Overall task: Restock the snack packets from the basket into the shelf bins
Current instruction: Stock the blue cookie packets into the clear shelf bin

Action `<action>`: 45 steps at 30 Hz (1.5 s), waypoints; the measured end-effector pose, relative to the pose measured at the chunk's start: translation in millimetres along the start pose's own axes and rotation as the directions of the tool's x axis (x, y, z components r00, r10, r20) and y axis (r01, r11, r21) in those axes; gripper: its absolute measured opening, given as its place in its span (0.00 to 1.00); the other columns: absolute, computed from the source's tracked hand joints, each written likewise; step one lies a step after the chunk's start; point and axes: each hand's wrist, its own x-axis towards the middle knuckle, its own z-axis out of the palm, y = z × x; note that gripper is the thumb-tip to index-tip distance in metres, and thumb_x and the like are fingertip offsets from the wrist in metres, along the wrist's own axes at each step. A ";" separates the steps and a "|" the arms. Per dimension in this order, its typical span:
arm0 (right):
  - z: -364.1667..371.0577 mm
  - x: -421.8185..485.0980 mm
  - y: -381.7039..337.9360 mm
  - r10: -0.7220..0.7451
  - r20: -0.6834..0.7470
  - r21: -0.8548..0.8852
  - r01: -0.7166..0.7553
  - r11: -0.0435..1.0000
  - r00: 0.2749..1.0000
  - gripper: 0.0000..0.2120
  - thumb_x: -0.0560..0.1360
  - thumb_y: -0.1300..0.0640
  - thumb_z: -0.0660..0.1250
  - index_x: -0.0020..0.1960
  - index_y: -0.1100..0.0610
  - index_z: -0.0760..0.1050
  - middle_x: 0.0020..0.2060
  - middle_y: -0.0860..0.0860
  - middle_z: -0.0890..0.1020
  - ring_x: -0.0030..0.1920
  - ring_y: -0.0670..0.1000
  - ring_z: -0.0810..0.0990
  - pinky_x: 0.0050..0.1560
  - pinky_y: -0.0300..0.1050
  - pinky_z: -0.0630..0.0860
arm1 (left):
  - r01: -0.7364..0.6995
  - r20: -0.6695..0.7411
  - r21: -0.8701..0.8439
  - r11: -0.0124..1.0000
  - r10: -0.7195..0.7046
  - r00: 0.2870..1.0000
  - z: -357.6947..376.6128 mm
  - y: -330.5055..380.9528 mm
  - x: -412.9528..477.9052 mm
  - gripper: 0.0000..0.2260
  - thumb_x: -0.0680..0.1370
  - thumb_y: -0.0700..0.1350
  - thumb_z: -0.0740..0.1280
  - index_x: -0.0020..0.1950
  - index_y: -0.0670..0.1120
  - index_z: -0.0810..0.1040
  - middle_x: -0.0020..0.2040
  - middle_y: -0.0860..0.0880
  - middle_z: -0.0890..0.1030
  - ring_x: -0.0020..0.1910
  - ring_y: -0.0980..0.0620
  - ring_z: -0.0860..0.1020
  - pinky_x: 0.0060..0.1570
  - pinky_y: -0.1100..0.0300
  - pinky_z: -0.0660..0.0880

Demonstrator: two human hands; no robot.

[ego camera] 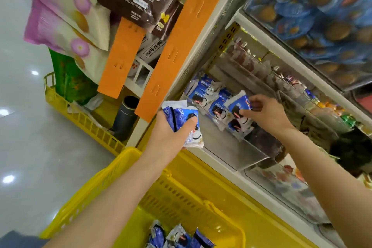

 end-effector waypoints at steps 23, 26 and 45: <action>39.0 21.6 25.6 0.055 0.243 -0.581 0.099 0.808 0.968 0.20 0.73 0.56 0.69 0.63 0.55 0.70 0.58 0.56 0.76 0.56 0.55 0.75 0.54 0.49 0.74 | -0.026 0.020 0.071 0.997 0.025 0.999 3.8 -0.9 7.9 0.21 0.73 0.50 0.69 0.62 0.51 0.66 0.51 0.55 0.77 0.37 0.64 0.80 0.27 0.74 0.72; 40.4 19.2 26.8 0.047 0.213 -0.551 0.080 0.830 0.976 0.23 0.73 0.57 0.69 0.67 0.54 0.68 0.62 0.55 0.73 0.60 0.55 0.74 0.59 0.52 0.74 | -0.032 0.042 0.046 0.998 0.030 0.999 1.9 0.7 7.1 0.22 0.73 0.49 0.69 0.64 0.51 0.66 0.53 0.53 0.78 0.39 0.62 0.80 0.29 0.73 0.73; 33.3 -111.1 -73.4 -0.075 0.378 0.550 -0.159 0.820 0.923 0.09 0.72 0.56 0.71 0.52 0.52 0.77 0.44 0.48 0.83 0.41 0.40 0.79 0.42 0.29 0.76 | -0.086 0.202 0.083 0.993 0.068 0.977 -10.2 9.6 -18.8 0.35 0.64 0.59 0.65 0.70 0.53 0.63 0.62 0.54 0.75 0.58 0.58 0.75 0.42 0.68 0.76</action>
